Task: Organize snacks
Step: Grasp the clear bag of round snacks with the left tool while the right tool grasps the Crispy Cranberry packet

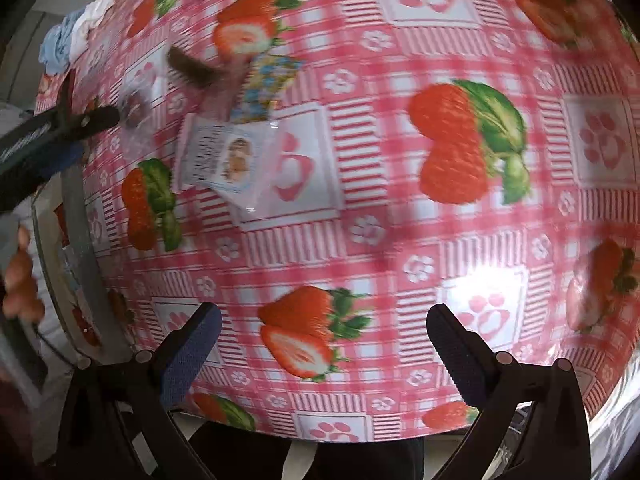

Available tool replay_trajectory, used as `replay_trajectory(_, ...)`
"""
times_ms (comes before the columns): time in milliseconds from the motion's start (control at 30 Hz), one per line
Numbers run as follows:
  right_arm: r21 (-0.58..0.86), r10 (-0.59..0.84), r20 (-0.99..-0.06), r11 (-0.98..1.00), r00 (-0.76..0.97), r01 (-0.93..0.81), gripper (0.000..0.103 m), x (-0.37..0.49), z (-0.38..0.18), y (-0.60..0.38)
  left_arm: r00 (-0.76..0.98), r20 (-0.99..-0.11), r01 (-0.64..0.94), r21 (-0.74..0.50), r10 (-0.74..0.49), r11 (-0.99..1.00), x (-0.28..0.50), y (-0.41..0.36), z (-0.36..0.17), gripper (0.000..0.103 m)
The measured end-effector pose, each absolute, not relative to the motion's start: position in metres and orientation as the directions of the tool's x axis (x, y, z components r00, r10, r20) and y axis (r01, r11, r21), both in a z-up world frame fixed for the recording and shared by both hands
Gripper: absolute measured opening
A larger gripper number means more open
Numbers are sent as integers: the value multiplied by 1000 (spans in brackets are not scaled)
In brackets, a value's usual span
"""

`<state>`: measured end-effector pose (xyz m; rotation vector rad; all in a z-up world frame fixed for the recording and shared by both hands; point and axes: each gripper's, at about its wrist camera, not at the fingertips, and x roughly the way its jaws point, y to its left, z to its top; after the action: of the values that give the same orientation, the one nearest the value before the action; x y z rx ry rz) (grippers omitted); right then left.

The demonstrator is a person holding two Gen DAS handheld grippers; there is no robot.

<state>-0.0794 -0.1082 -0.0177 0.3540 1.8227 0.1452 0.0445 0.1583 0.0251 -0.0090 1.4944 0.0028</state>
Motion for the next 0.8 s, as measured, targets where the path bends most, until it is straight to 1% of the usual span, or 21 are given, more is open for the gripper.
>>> replay_trajectory(200, 277, 317, -917, 943, -242, 185, 103, -88, -18, -149, 39, -999, -4, 18, 19, 1000, 58, 150, 5, 77)
replay_trajectory(233, 273, 311, -919, 945, -244, 178, 103, -81, -4, -146, 34, -999, -2, 22, 22, 1000, 59, 149, 3, 77)
replay_trajectory(267, 269, 304, -921, 948, -244, 169, 103, -81, -4, -149, 28, -999, 3, 23, 23, 1000, 59, 147, 1, 77)
replay_trajectory(300, 265, 298, -923, 951, -244, 158, 103, -80, -4, -148, 24, -999, 8, 23, 23, 1000, 60, 146, -1, 70)
replay_trajectory(333, 262, 291, -925, 954, -244, 145, 103, -82, -5, -143, 14, -1000, 15, 27, 26, 1000, 60, 144, -3, 60)
replay_trajectory(367, 260, 286, -927, 956, -243, 133, 103, -80, -4, -142, 17, -999, 20, 34, 34, 999, 60, 143, -4, 58)
replay_trajectory(400, 259, 282, -928, 958, -241, 125, 103, -78, -5, -137, 22, -999, 26, 33, 33, 999, 59, 143, -3, 51)
replay_trajectory(433, 258, 278, -930, 959, -240, 115, 103, -75, -4, -134, 25, -999, 33, 36, 35, 999, 60, 135, -4, 42)
replay_trajectory(500, 256, 276, -933, 960, -232, 110, 103, -66, -3, -133, 25, -999, 59, 37, 36, 998, 57, 131, -3, 32)
replay_trajectory(600, 248, 269, -939, 961, -216, 118, 103, -45, -1, -126, 15, -999, 73, 39, 38, 997, 43, 133, -3, 32)
replay_trajectory(800, 215, 235, -959, 968, -161, 133, 103, 5, -3, -117, -16, -999, 82, 36, 37, 996, -22, 144, -4, 32)
